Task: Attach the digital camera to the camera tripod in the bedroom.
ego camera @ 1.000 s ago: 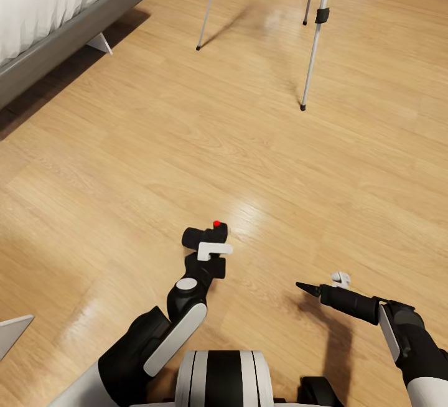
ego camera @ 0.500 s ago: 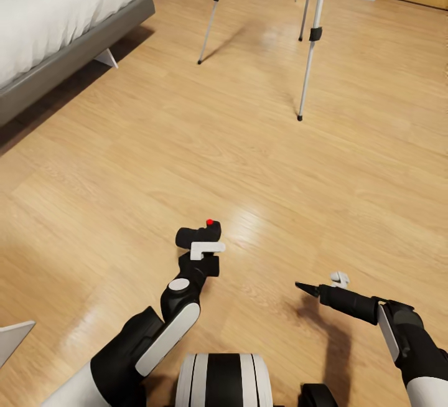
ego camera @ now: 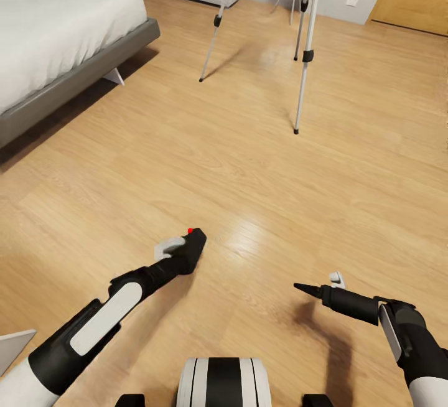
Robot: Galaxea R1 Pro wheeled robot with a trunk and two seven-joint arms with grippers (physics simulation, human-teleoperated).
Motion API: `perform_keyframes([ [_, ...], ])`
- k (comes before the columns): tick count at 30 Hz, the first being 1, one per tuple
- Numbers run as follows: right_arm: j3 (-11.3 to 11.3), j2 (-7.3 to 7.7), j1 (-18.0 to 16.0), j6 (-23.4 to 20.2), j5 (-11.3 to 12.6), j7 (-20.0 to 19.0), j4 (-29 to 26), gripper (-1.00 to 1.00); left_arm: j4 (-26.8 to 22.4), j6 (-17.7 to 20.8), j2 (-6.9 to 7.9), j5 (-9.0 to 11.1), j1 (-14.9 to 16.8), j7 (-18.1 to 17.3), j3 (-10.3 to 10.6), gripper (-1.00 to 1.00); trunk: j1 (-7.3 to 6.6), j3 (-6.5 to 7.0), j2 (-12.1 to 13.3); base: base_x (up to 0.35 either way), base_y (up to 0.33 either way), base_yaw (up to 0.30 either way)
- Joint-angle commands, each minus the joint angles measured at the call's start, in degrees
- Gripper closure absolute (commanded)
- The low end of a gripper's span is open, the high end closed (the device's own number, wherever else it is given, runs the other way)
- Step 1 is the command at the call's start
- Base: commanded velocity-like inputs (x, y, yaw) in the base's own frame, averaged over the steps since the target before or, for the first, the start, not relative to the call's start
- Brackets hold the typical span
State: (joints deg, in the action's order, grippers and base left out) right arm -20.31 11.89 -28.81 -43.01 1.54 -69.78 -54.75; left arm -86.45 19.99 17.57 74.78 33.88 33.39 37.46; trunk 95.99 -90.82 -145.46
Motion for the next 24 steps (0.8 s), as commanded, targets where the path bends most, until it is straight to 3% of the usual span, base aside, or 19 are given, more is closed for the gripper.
perform_keyframes([
  [1,-0.03,0.16,-0.01,-0.88,0.13,-0.5,-0.01,-1.0,0.31,-0.37,5.26,6.94,0.05,-6.03,-0.26,1.0,-0.03,0.19,0.0,0.0,0.0,0.0],
  [3,0.0,0.16,-0.02,-0.99,0.15,-0.6,-0.01,-1.0,0.44,-0.47,7.81,9.73,0.05,-10.26,-0.35,1.0,-0.08,0.64,0.03,0.0,0.0,0.0],
  [8,0.08,0.15,-0.02,-1.04,0.13,-0.68,-0.02,-1.0,1.55,-0.38,11.79,14.98,0.05,-21.46,-0.44,1.0,-0.21,1.75,0.09,0.0,0.0,0.0],
  [9,0.06,0.15,-0.02,-1.08,0.15,-0.7,-0.03,-1.0,2.47,-0.13,13.95,18.48,0.05,-28.68,-0.43,1.0,-0.24,1.97,0.11,0.0,0.0,0.0],
  [11,0.03,0.15,-0.02,-1.1,0.14,-0.7,-0.02,-1.0,3.0,0.03,15.49,21.28,0.05,-34.48,-0.43,1.0,-0.29,2.41,0.13,0.0,0.0,0.0],
  [14,0.02,0.15,-0.02,-1.11,0.13,-0.7,-0.01,-1.0,3.42,0.09,17.12,23.7,0.05,-41.32,-0.34,1.0,-0.37,3.07,0.17,0.0,0.0,0.0],
  [18,0.01,0.15,-0.02,-1.11,0.15,-0.71,-0.01,-1.0,3.83,-0.01,17.86,24.7,0.05,-45.49,-0.22,1.0,-0.47,3.96,0.23,0.0,0.0,0.0],
  [24,0.01,0.15,-0.02,-1.11,0.21,-0.71,-0.01,-1.0,5.06,-0.16,17.96,25.23,0.05,-47.99,-0.13,1.0,-0.62,5.29,0.31,0.0,0.0,0.0],
])
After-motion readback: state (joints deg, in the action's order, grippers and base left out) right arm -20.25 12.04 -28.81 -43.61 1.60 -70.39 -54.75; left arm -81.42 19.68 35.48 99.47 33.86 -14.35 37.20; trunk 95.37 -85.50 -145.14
